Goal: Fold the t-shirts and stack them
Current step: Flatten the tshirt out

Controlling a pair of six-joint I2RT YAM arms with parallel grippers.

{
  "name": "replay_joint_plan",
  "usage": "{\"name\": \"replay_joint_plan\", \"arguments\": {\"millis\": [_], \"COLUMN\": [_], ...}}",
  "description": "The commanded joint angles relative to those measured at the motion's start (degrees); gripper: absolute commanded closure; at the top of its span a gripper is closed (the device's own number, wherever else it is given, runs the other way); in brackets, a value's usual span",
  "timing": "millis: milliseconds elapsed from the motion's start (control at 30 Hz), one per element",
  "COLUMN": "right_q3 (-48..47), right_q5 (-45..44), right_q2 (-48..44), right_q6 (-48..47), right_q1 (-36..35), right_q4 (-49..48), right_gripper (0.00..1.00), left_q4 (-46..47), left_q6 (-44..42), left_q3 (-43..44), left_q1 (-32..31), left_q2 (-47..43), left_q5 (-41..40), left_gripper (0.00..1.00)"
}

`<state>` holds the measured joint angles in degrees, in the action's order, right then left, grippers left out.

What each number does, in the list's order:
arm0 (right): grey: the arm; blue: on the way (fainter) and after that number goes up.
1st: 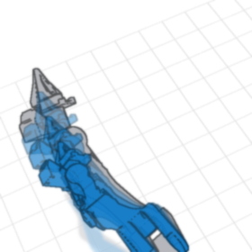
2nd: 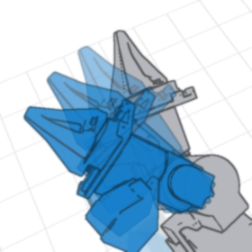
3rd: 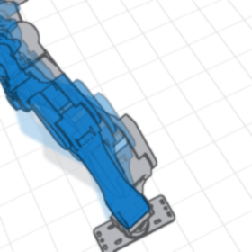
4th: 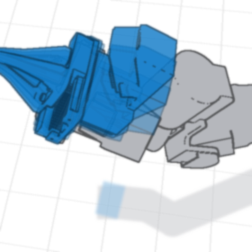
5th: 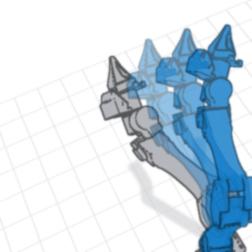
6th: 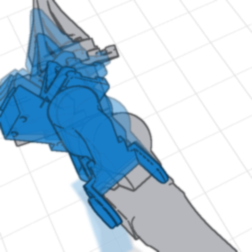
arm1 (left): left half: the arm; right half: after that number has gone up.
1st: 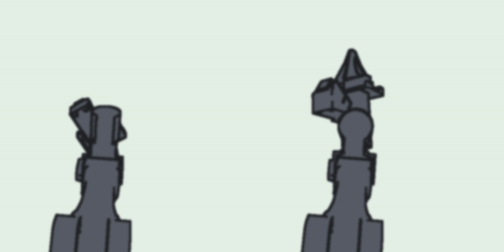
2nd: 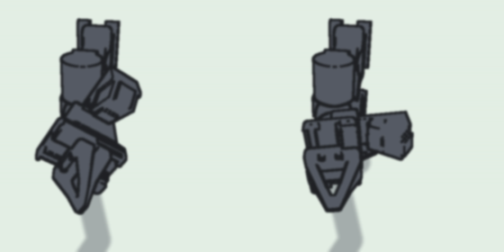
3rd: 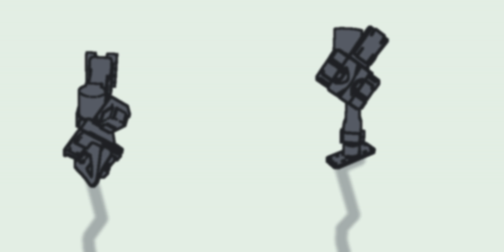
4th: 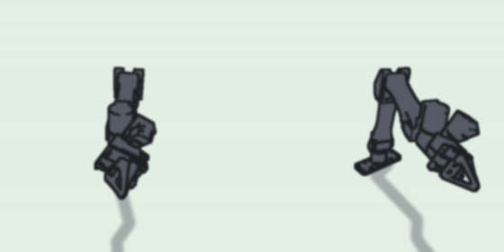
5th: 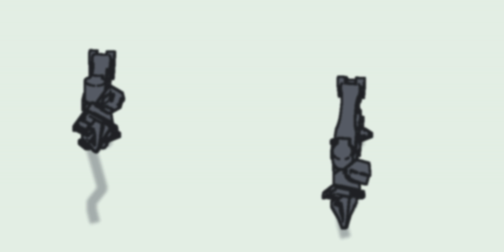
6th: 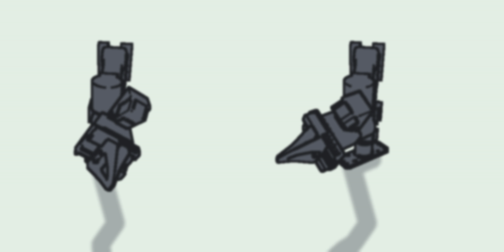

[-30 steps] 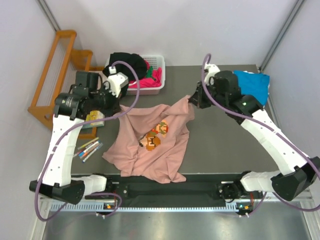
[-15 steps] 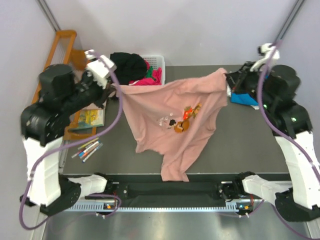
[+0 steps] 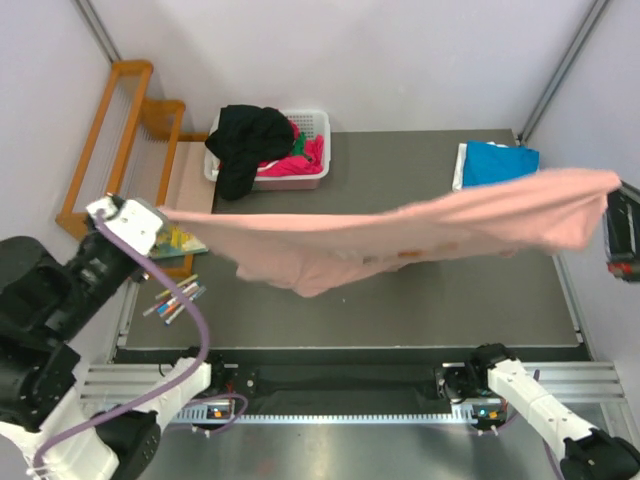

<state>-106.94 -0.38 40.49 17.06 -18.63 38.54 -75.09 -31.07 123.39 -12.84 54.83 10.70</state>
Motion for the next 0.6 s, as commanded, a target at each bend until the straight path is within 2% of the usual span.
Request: {"name": "replay_joint_plan", "arguments": {"millis": [0,200,367,567], "right_q3": [1.9,7.08,15.6,22.65], "right_q5": [-2.6,-3.75,-3.84,-3.84], "right_q2": [-1.2,-2.17,-1.73,-0.68], "right_q6": [-0.54,0.08,1.22,1.93], "right_q1": [0.0,0.09,0.0,0.0], "right_q4": [1.88,1.8,-1.71,-5.23], "right_gripper": [1.0,1.0,1.0,1.0], "left_q4": [-4.02,-1.12,1.61,7.58], "left_q6": [-9.79,-9.01,-7.08,-4.71], "left_q3": [-13.74,-20.82,-27.41,-29.53], "left_q1": [5.8,7.3,7.22,7.3], "left_q2": [-4.28,-7.8,-8.6,-7.9], "left_q5": [4.32,6.61,7.41,5.3], "left_gripper": [1.0,1.0,1.0,1.0]}}
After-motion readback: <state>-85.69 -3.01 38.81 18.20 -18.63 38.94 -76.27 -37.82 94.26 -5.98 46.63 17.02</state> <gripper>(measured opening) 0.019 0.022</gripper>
